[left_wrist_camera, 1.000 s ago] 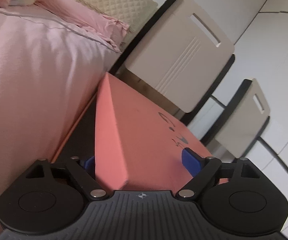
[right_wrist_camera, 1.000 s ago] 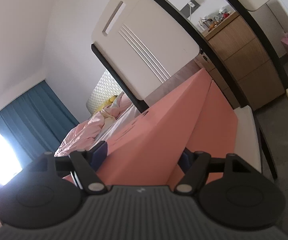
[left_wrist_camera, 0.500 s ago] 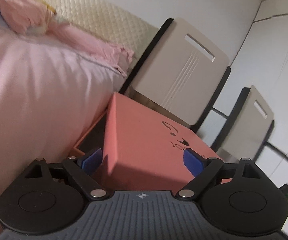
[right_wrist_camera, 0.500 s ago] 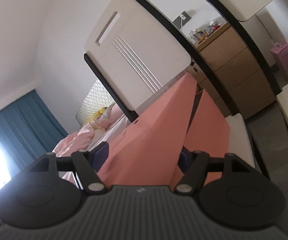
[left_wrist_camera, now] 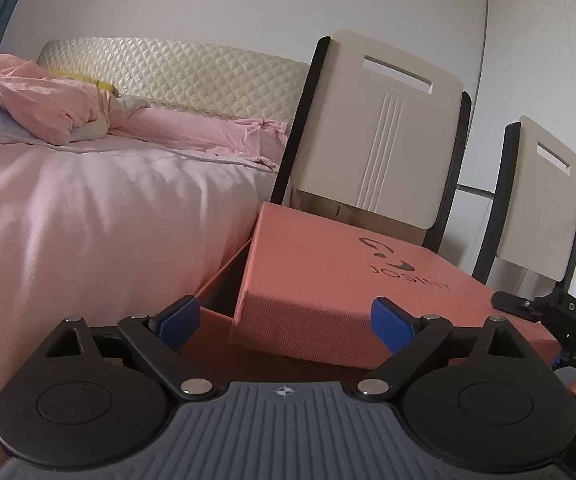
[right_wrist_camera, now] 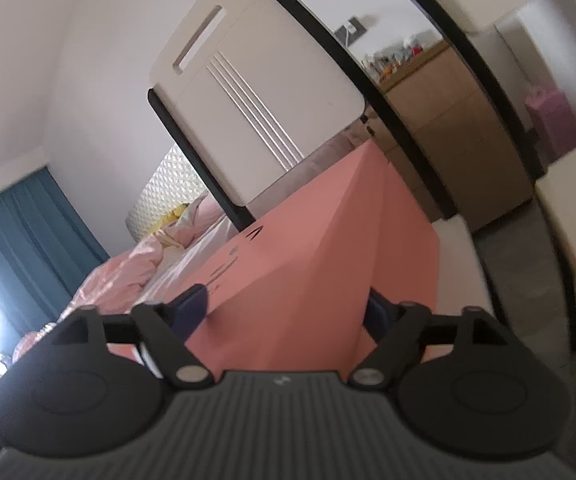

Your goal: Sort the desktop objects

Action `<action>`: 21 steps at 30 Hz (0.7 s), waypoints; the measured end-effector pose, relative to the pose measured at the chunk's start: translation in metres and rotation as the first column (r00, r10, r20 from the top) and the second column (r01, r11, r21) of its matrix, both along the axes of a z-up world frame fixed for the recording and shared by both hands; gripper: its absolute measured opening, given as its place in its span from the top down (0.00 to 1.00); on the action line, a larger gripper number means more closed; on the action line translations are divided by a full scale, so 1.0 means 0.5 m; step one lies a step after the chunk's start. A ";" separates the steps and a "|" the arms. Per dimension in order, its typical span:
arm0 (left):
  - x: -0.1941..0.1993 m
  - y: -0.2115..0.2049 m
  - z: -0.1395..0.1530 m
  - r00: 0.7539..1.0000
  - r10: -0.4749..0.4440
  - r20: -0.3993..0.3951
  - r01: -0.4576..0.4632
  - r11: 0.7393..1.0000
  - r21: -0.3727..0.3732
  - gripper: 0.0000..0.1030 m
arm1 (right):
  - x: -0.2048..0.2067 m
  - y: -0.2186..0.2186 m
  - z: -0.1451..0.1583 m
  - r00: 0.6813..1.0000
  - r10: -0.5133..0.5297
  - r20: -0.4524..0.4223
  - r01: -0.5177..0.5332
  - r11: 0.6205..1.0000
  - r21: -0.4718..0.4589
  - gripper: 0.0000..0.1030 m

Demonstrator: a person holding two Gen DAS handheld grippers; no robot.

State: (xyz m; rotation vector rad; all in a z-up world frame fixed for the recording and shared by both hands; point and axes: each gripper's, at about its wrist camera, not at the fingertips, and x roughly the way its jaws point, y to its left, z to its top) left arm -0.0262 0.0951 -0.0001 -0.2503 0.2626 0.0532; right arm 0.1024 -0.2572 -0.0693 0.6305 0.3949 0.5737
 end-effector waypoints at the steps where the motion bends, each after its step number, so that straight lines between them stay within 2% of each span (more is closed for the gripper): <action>1: -0.001 -0.001 -0.001 1.000 0.003 0.002 -0.003 1.000 0.004 0.08 | -0.003 -0.002 0.002 1.000 -0.013 0.007 0.013 1.000 -0.006 0.02; 5: -0.005 -0.012 -0.002 1.000 0.020 0.015 -0.020 0.999 0.040 0.08 | -0.022 -0.014 0.018 0.998 -0.035 0.060 0.038 0.997 -0.061 0.02; 9: -0.006 -0.020 -0.003 0.999 0.028 0.027 -0.030 0.997 0.070 0.08 | -0.058 -0.008 0.044 0.987 0.007 0.160 0.025 0.980 -0.199 0.02; 12: -0.006 -0.018 -0.003 0.999 0.027 0.027 -0.029 0.997 0.073 0.07 | -0.087 0.010 0.053 0.978 0.061 0.199 0.005 0.947 -0.320 0.03; 17: -0.008 -0.022 -0.004 0.999 0.041 0.027 -0.043 0.996 0.083 0.05 | -0.110 0.011 0.054 0.971 0.102 0.215 -0.017 0.930 -0.366 0.04; 21: -0.005 -0.024 -0.005 0.999 0.048 0.016 -0.049 0.995 0.090 0.05 | -0.114 0.015 0.046 0.971 0.137 0.194 -0.056 0.926 -0.373 0.10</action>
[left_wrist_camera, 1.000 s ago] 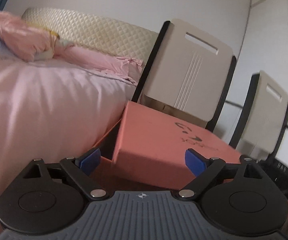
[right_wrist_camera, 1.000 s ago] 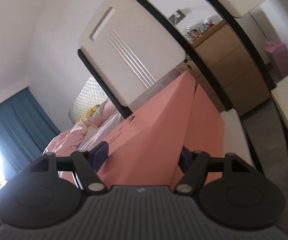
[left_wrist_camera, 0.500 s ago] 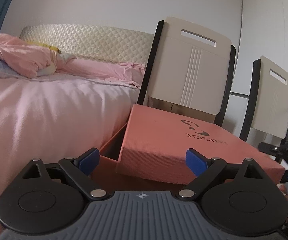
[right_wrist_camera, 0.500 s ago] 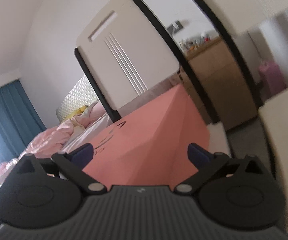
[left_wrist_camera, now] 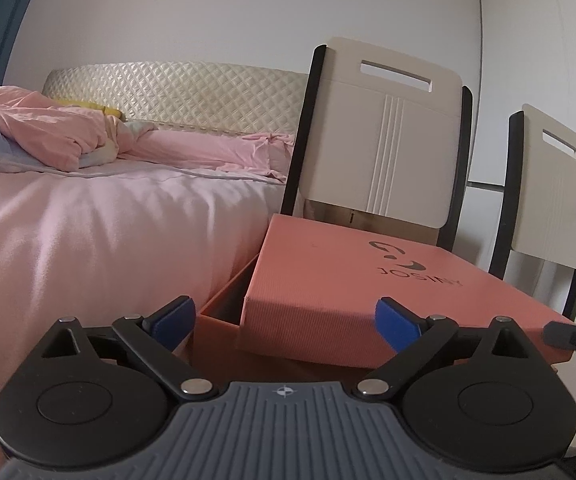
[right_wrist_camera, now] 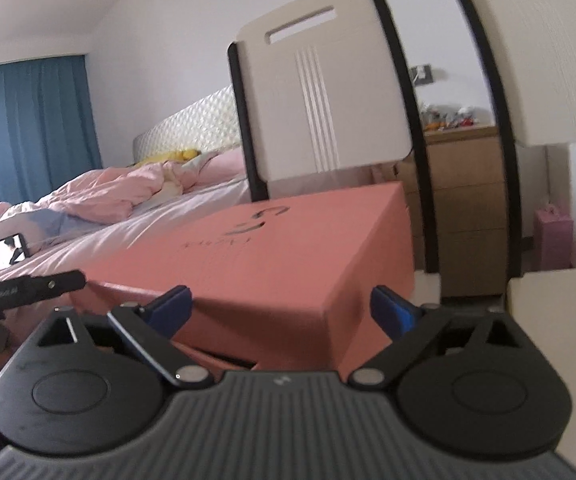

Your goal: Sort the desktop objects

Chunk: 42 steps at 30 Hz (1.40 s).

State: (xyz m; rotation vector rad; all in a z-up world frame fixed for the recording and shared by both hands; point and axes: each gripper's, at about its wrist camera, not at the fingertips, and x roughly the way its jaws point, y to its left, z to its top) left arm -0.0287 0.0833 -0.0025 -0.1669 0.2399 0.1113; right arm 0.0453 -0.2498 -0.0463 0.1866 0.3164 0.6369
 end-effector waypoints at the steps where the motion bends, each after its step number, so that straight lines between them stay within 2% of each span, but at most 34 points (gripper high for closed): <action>1: 0.002 -0.001 -0.001 1.000 0.005 -0.008 -0.005 1.000 0.005 0.05 | -0.002 0.004 0.001 1.000 0.001 0.004 -0.001 1.000 -0.010 0.12; 7: -0.002 -0.002 -0.001 1.000 0.007 -0.009 -0.007 1.000 0.008 0.05 | -0.025 0.036 0.002 0.999 0.022 0.049 -0.017 0.996 -0.092 0.29; 9: -0.001 -0.003 -0.002 1.000 0.009 -0.020 -0.009 1.000 0.014 0.05 | -0.029 0.045 0.001 0.998 0.034 0.055 -0.028 0.994 -0.108 0.31; 18: 0.000 -0.002 -0.003 1.000 0.007 -0.029 -0.006 1.000 0.016 0.05 | -0.024 0.056 0.003 0.998 0.035 0.056 -0.028 0.993 -0.113 0.29; 25: 0.002 -0.002 -0.004 0.999 0.007 -0.032 -0.007 1.000 0.016 0.05 | -0.033 0.073 0.003 0.994 0.050 0.093 -0.030 0.979 -0.200 0.29; 42: 0.011 -0.009 -0.010 0.998 0.020 -0.054 -0.018 0.999 0.028 0.05 | -0.034 0.083 0.013 0.996 0.046 0.072 -0.029 0.975 -0.221 0.29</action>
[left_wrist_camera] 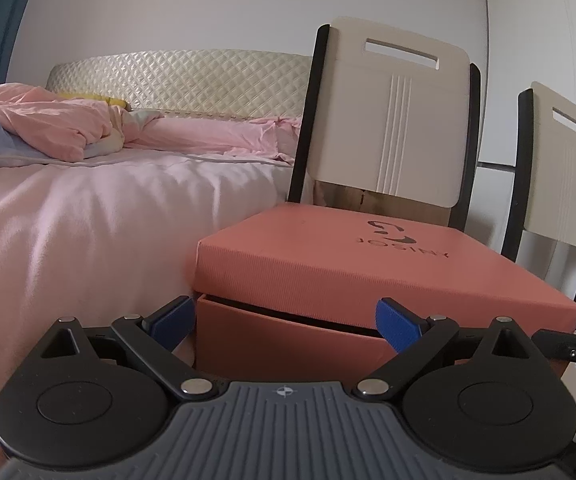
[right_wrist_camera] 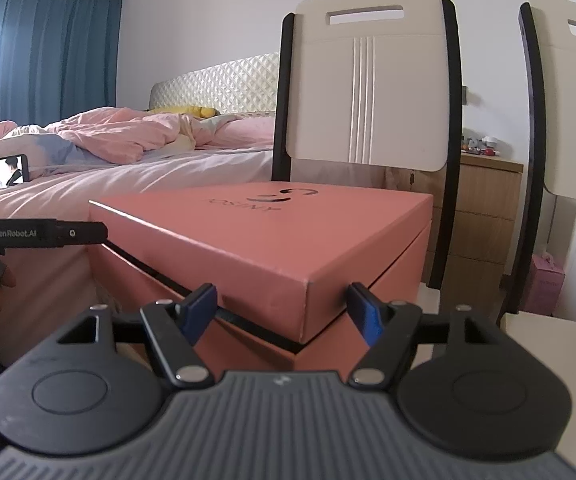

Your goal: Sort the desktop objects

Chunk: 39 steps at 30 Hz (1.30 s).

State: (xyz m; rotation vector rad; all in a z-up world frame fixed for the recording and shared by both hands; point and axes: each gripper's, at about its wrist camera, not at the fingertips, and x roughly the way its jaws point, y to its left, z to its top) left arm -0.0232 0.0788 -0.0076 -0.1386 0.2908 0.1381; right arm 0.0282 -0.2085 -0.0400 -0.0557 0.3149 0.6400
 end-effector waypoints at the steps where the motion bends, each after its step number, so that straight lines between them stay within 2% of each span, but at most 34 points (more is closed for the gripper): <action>1: 0.001 -0.001 -0.001 1.000 0.000 -0.002 0.000 1.000 0.002 0.05 | -0.001 0.000 0.000 1.000 0.000 -0.001 0.000 1.000 0.000 0.29; 14: 0.005 -0.019 -0.009 1.000 -0.016 -0.025 0.016 1.000 0.017 0.04 | -0.013 0.005 -0.004 1.000 0.003 0.002 -0.003 1.000 -0.027 0.29; 23: 0.001 -0.013 -0.008 0.999 -0.024 -0.023 0.024 1.000 -0.010 0.04 | -0.023 0.031 -0.047 0.996 -0.061 -0.058 0.051 0.985 -0.163 0.26; 26: 0.000 -0.013 -0.007 0.999 -0.030 -0.021 0.030 0.999 -0.016 0.04 | -0.022 0.035 -0.061 0.994 -0.086 -0.065 0.074 0.983 -0.168 0.21; 29: 0.000 -0.010 -0.006 0.999 -0.032 -0.021 0.032 0.999 -0.024 0.04 | -0.026 0.046 -0.068 0.991 -0.107 -0.079 0.090 0.977 -0.196 0.22; 32: 0.001 -0.006 -0.005 0.999 -0.029 -0.021 0.029 0.999 -0.038 0.04 | -0.031 0.045 -0.065 0.990 -0.107 -0.093 0.086 0.973 -0.213 0.28; 34: 0.003 -0.005 -0.005 0.999 -0.028 -0.022 0.027 0.999 -0.042 0.04 | -0.032 0.040 -0.064 0.987 -0.107 -0.121 0.079 0.974 -0.212 0.40; 37: 0.003 -0.007 -0.004 0.999 -0.029 -0.023 0.028 0.999 -0.041 0.04 | -0.039 0.030 -0.066 0.984 -0.106 -0.142 0.075 0.974 -0.213 0.51; 39: 0.002 -0.007 -0.004 0.999 -0.028 -0.023 0.027 0.999 -0.040 0.04 | -0.039 0.019 -0.065 0.981 -0.116 -0.157 0.084 0.977 -0.197 0.52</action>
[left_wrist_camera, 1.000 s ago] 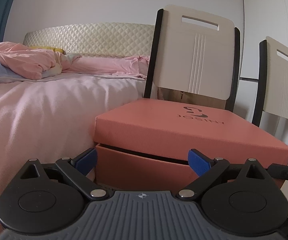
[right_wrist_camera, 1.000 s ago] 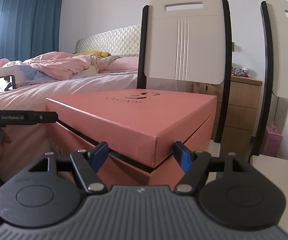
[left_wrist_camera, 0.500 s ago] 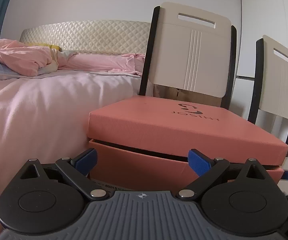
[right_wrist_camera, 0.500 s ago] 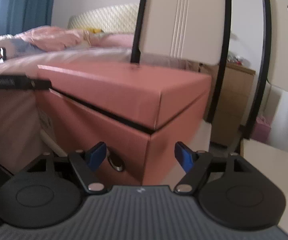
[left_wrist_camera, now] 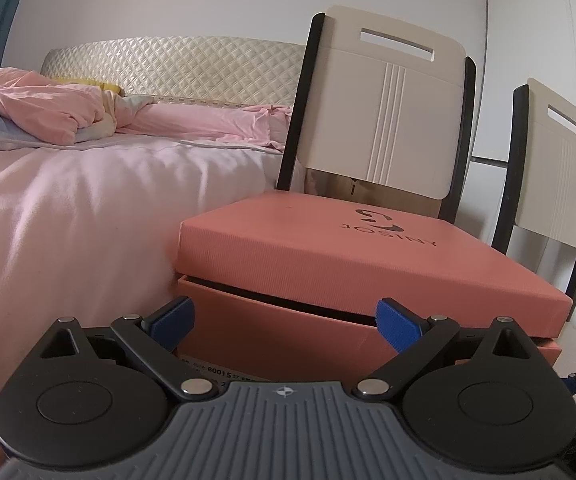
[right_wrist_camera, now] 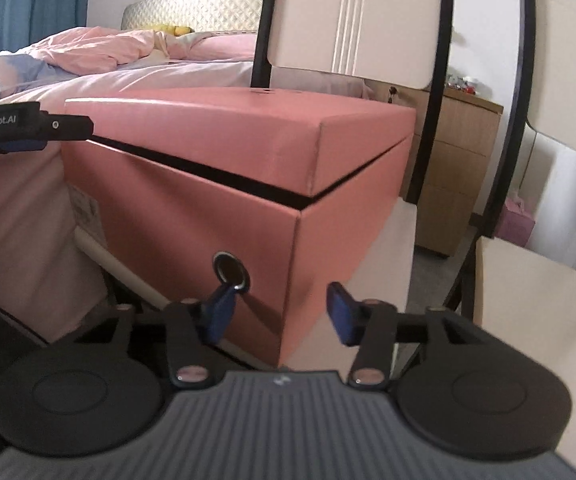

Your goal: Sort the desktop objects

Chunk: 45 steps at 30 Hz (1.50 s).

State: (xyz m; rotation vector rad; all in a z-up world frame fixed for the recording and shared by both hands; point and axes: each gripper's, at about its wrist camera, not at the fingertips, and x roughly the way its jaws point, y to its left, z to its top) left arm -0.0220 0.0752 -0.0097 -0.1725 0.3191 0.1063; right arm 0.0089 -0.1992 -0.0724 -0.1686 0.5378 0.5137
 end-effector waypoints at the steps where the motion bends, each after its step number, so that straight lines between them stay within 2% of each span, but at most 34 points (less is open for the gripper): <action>1: 0.000 0.000 0.000 1.000 0.001 0.000 -0.001 1.000 0.001 0.04 | 0.001 -0.006 0.000 1.000 -0.005 -0.009 0.005 1.000 0.022 0.52; 3: 0.001 -0.001 0.000 1.000 0.000 -0.002 0.000 1.000 0.002 0.04 | 0.001 -0.012 0.002 1.000 -0.009 -0.020 0.010 0.998 0.062 0.52; 8: -0.001 -0.002 -0.001 1.000 0.000 -0.003 0.000 1.000 0.004 0.04 | 0.007 0.000 0.002 1.000 -0.030 -0.009 0.030 0.996 0.084 0.52; 12: -0.003 -0.004 -0.001 1.000 -0.002 -0.004 0.002 1.000 0.006 0.04 | 0.009 0.021 0.000 0.996 -0.072 0.047 0.069 0.996 0.048 0.51; 16: -0.002 -0.004 -0.001 1.000 -0.004 -0.003 0.004 1.000 0.006 0.04 | 0.029 0.010 -0.005 0.989 -0.142 0.042 0.139 0.988 0.067 0.64; 21: -0.002 -0.003 -0.002 1.000 -0.005 -0.007 0.005 1.000 0.004 0.04 | 0.056 -0.016 -0.008 0.982 -0.186 0.033 0.183 0.980 0.081 0.67; 30: -0.004 -0.003 0.000 1.000 -0.007 0.002 0.007 1.000 -0.003 0.04 | 0.055 -0.032 -0.009 0.983 -0.175 0.059 0.174 0.984 0.030 0.71; 33: -0.007 0.002 0.004 1.000 -0.010 0.027 0.011 1.000 -0.015 0.04 | 0.043 -0.051 0.009 0.986 -0.161 0.031 0.158 0.984 0.080 0.70; 35: -0.007 0.006 0.007 0.999 -0.014 0.040 0.015 1.000 -0.026 0.04 | 0.031 -0.060 0.028 0.989 -0.143 0.044 0.138 0.985 0.108 0.67; 38: 0.005 0.013 0.015 0.999 -0.014 0.041 0.016 0.999 -0.041 0.04 | 0.012 -0.074 0.057 0.986 -0.137 0.093 0.122 0.982 0.146 0.53; 40: 0.017 0.015 0.024 0.999 0.005 0.038 -0.004 1.000 -0.020 0.04 | 0.008 -0.084 0.072 0.983 -0.145 0.117 0.121 0.974 0.191 0.43; 45: 0.054 0.025 0.041 0.998 0.055 0.029 -0.054 0.998 -0.044 0.04 | 0.037 -0.100 0.090 0.973 -0.197 0.118 0.155 0.943 0.296 0.39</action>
